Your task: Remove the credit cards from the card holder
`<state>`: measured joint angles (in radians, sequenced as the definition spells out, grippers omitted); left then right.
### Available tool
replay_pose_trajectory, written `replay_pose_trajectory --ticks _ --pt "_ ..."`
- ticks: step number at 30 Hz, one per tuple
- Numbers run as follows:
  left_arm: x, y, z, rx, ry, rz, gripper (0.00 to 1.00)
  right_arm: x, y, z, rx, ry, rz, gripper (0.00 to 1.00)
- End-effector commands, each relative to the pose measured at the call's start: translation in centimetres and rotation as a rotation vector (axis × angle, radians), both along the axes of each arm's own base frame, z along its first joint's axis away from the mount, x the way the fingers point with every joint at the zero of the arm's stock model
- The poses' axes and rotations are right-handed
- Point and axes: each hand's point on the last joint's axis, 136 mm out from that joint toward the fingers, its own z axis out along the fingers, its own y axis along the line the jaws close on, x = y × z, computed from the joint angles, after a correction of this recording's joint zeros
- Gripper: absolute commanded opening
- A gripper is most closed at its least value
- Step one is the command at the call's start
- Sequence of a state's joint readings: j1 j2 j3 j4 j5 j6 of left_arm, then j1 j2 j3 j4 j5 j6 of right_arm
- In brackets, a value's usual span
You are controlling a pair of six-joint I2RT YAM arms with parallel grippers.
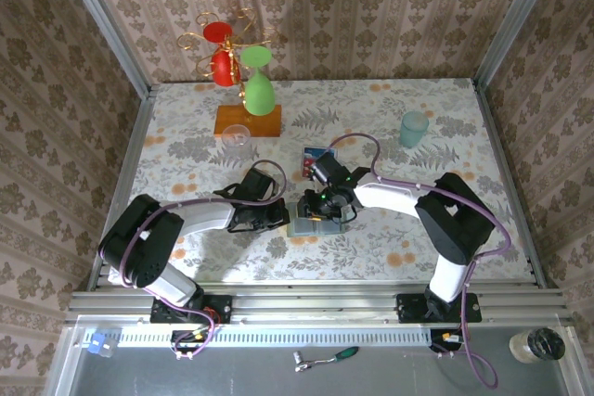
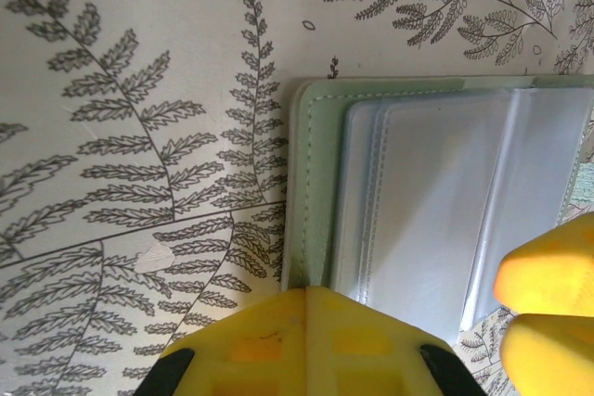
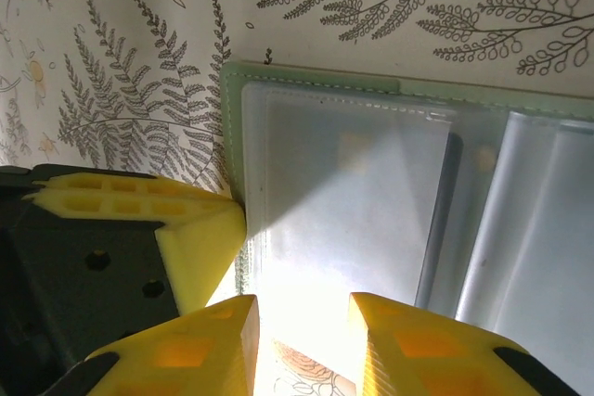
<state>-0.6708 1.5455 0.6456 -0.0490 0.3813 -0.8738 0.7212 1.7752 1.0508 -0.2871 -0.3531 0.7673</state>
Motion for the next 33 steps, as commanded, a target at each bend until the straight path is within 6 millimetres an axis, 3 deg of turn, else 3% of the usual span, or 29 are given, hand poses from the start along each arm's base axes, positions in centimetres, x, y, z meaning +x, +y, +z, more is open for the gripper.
replay_pose_trajectory --ticks 1,19,33 --pt "-0.8 0.9 -1.0 0.023 0.033 0.0 0.0 -0.1 0.6 -0.2 0.002 0.033 -0.006 0.32" --pt "-0.6 1.2 -1.0 0.022 0.041 0.005 0.0 -0.3 -0.3 -2.0 -0.077 0.065 -0.014 0.31" --pt "-0.6 1.5 -1.0 0.028 0.043 0.006 0.0 -0.2 -1.8 -1.4 -0.146 0.031 -0.01 0.31"
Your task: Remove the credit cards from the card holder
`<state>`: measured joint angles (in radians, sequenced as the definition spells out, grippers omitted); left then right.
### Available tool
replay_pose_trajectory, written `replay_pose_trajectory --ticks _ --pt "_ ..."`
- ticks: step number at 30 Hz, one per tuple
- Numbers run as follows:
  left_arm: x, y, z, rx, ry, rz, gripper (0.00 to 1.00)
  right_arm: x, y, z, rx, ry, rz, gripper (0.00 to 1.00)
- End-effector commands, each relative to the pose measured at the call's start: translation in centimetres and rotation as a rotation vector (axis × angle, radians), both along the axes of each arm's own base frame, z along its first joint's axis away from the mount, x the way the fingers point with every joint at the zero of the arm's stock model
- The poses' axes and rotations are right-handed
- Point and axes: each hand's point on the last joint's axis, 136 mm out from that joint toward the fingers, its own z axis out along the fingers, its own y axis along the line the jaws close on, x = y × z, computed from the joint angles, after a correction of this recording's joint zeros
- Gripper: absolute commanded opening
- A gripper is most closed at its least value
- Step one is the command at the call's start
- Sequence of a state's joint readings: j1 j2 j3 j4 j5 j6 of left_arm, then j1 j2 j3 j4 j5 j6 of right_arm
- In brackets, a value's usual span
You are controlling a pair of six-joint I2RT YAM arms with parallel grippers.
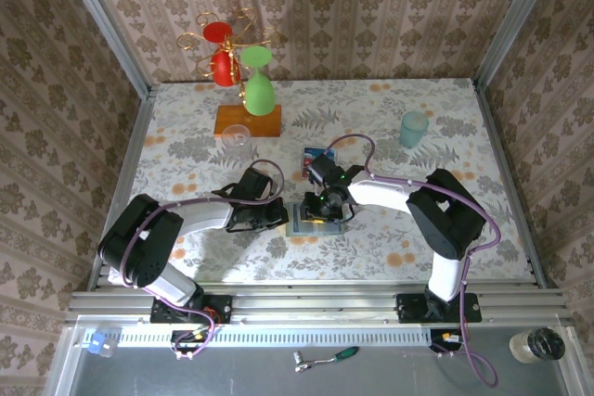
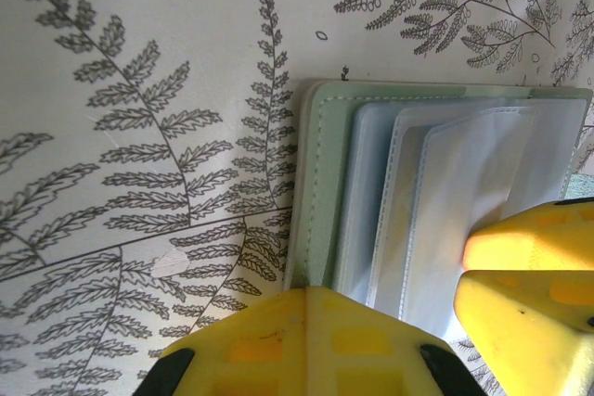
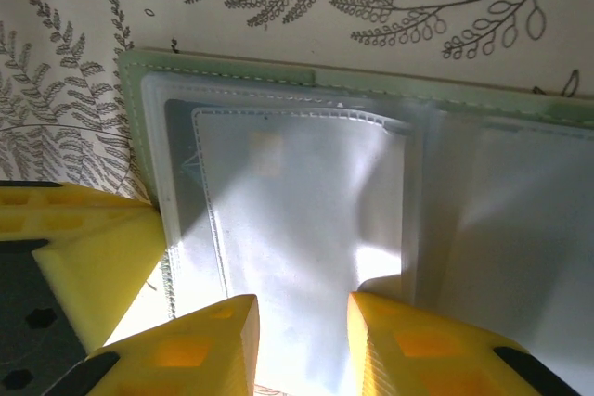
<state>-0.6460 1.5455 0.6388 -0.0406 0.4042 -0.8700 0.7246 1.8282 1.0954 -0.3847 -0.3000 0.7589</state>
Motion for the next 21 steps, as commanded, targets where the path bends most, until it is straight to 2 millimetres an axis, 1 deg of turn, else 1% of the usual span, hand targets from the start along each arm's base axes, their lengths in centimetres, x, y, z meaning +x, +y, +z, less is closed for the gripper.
replay_pose_trajectory --ticks 1,8,13,17,21 --pt "-0.9 1.2 -0.9 0.045 0.035 -0.006 0.0 0.0 -0.7 0.4 -0.038 -0.014 0.002 0.31" --pt "-0.9 1.3 -0.6 0.048 0.031 -0.005 0.0 0.2 -0.7 0.6 -0.001 -0.026 -0.008 0.31" --pt "-0.6 1.4 -0.1 0.049 0.016 0.002 0.0 0.4 -0.2 1.2 0.071 -0.047 -0.008 0.31" --pt "-0.1 1.2 1.0 0.046 -0.011 0.003 0.0 0.4 -0.2 1.3 0.117 -0.051 -0.01 0.31" --pt "0.5 0.8 2.6 0.022 -0.049 0.011 0.0 0.4 -0.3 1.3 0.162 -0.047 -0.02 0.31"
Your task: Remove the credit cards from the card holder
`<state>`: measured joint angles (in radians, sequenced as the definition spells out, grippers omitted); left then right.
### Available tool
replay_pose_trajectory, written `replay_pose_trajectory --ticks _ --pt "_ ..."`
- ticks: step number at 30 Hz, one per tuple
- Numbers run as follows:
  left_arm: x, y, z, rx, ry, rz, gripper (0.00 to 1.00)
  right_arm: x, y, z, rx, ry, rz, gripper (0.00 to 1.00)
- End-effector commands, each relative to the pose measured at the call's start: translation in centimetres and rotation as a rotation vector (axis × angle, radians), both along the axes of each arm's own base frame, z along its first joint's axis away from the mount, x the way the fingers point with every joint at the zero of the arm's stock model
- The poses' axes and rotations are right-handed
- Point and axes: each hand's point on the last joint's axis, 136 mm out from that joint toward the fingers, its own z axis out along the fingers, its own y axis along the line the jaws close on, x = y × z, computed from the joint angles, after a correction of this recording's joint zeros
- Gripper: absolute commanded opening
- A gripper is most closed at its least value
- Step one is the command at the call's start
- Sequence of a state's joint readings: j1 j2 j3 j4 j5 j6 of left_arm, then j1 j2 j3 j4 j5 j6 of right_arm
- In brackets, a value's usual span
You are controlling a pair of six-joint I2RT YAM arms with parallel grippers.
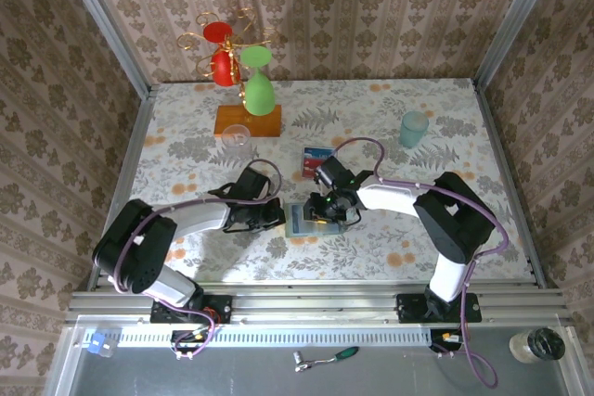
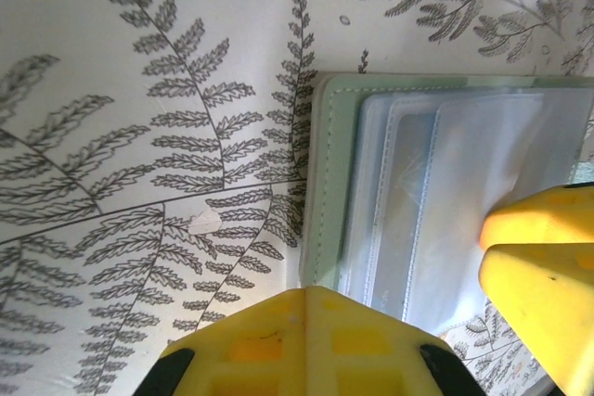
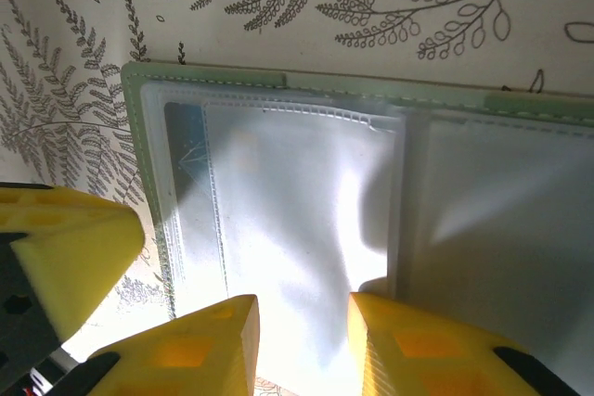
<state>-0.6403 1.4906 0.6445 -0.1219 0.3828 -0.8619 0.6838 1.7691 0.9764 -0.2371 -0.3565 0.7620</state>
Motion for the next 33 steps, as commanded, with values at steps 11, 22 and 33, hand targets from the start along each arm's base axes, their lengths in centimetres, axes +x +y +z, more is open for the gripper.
replay_pose_trajectory --ticks 11,22,33 --pt "1.2 -2.7 4.1 -0.074 -0.104 -0.037 0.08 0.1 0.1 0.6 0.157 0.004 -0.013 0.31" --pt "1.1 -4.6 2.4 -0.129 -0.072 -0.033 0.21 -0.1 -0.4 -0.2 0.224 0.044 -0.03 0.3" --pt "1.0 -4.5 1.0 -0.121 -0.048 -0.01 0.32 -0.2 -0.9 -0.7 0.247 0.066 -0.041 0.3"
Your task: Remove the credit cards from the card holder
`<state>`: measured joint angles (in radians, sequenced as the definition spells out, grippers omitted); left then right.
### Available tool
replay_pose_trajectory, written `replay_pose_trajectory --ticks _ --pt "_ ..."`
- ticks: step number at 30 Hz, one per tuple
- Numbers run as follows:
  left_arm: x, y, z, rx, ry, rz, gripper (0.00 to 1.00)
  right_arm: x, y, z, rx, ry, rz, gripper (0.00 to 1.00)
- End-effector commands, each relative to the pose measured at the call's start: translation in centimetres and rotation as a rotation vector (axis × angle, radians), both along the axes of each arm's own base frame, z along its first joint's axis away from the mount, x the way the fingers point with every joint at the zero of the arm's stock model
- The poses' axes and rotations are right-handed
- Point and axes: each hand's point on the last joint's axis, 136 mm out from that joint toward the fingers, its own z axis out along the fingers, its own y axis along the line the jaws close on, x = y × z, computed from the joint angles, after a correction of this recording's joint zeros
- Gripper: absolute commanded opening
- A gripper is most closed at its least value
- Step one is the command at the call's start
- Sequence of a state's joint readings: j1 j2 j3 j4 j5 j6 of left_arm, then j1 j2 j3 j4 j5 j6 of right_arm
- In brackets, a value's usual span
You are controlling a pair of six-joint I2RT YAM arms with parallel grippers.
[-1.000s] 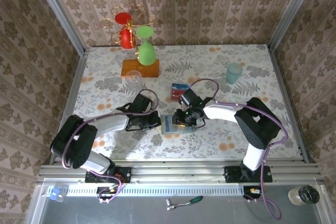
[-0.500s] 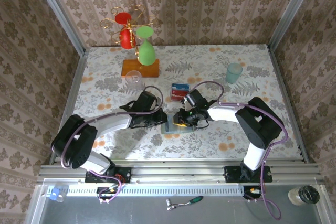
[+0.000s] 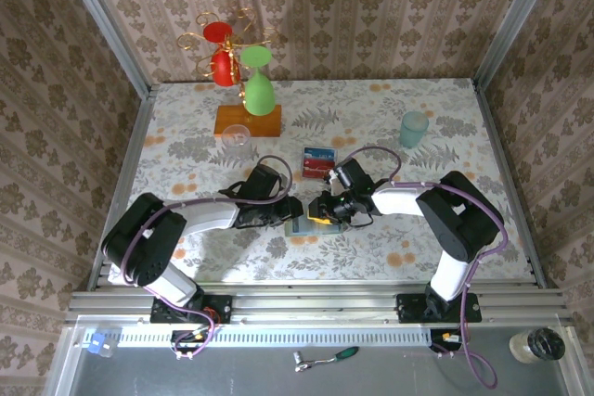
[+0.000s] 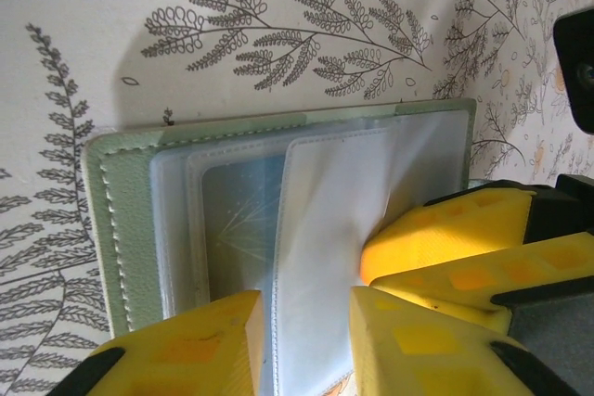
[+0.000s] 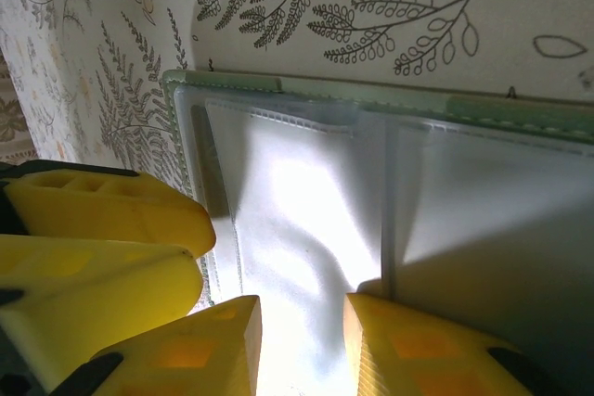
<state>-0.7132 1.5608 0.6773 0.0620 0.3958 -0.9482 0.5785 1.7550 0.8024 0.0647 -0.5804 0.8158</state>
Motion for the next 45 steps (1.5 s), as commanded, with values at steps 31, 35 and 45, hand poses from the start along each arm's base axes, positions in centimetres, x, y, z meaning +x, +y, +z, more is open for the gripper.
replay_pose_trajectory --ticks 31,35,45 --pt "-0.4 -1.0 -0.7 -0.022 0.033 -0.01 0.26 -0.6 -0.3 -0.9 0.042 0.046 -0.008 0.3" --pt "-0.3 -0.9 -0.3 -0.019 0.025 -0.005 0.26 -0.7 -0.4 -1.0 0.041 0.048 -0.01 0.3" --pt "-0.3 0.5 -0.2 0.057 0.017 0.017 0.34 -0.7 -0.6 -1.4 0.044 0.055 -0.016 0.3"
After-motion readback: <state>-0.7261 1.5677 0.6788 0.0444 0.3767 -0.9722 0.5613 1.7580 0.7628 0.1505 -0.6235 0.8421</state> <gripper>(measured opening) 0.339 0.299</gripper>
